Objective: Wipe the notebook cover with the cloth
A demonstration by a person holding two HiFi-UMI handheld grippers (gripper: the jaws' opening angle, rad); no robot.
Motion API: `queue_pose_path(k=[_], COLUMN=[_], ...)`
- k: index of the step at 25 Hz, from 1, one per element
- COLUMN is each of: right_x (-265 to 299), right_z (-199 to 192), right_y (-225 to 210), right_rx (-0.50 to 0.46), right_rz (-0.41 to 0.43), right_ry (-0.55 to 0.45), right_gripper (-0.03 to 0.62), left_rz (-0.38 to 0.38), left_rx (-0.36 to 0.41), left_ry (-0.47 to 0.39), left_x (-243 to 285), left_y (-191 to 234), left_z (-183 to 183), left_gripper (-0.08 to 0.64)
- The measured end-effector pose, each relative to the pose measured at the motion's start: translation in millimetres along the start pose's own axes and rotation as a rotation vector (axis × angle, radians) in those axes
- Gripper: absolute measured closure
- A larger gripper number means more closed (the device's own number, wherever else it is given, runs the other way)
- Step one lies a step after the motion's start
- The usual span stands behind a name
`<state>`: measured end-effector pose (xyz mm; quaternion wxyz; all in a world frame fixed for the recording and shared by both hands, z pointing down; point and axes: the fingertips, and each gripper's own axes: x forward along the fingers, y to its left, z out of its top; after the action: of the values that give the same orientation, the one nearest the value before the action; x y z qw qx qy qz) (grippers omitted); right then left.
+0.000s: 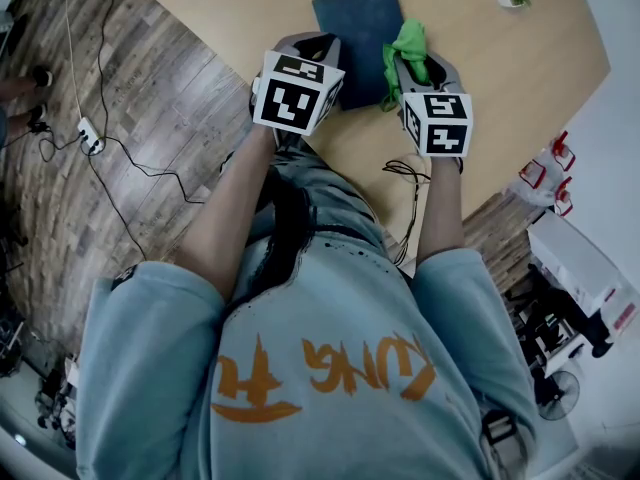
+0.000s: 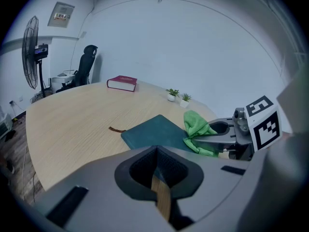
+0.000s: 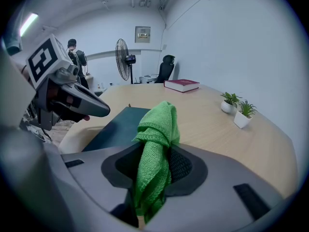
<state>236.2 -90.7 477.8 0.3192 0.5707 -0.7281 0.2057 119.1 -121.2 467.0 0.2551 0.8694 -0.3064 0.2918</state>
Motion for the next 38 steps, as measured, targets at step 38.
queue_pose_path(k=[38], right_x=[-71.2], right_z=[41.0], right_y=[-11.8], right_rx=[0.155], right_rz=[-0.140], right_ry=[-0.175], right_gripper=[0.472], left_rz=[-0.036], left_rx=[0.055], left_ry=[-0.158], left_x=[-37.9], left_y=[-19.8], left_z=[63.0], left_gripper=[0.545])
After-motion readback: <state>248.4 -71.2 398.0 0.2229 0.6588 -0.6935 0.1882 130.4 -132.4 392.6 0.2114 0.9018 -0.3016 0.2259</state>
